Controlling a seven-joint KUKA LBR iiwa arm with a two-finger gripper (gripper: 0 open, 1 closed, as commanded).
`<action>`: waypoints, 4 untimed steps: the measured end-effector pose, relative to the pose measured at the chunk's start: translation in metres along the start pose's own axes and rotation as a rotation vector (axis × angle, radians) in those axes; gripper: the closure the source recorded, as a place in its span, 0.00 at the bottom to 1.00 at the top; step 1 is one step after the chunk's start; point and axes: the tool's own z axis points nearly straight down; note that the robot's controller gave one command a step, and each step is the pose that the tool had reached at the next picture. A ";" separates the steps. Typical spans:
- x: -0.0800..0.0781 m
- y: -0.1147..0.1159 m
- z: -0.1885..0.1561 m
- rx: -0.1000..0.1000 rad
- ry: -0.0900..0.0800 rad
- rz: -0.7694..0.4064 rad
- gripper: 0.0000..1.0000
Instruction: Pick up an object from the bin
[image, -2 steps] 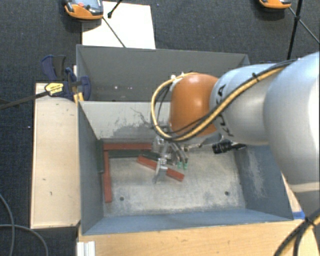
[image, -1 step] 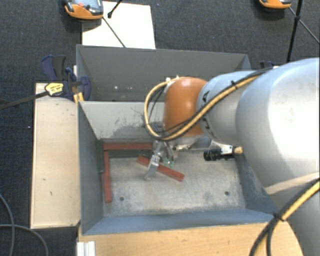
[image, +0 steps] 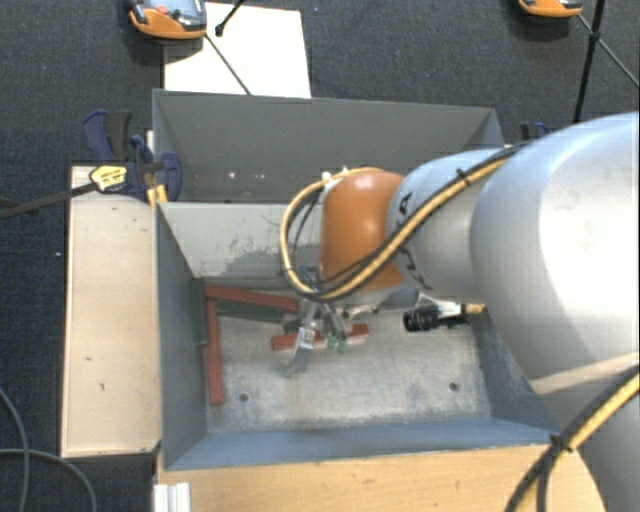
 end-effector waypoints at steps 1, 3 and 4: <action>-0.018 -0.003 0.000 -0.004 -0.004 0.056 0.00; -0.001 -0.001 -0.001 -0.002 -0.004 0.003 1.00; 0.000 -0.002 -0.006 0.000 0.002 0.004 1.00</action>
Offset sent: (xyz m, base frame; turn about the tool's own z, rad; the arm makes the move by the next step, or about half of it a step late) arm 0.0000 0.0000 0.0000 0.0000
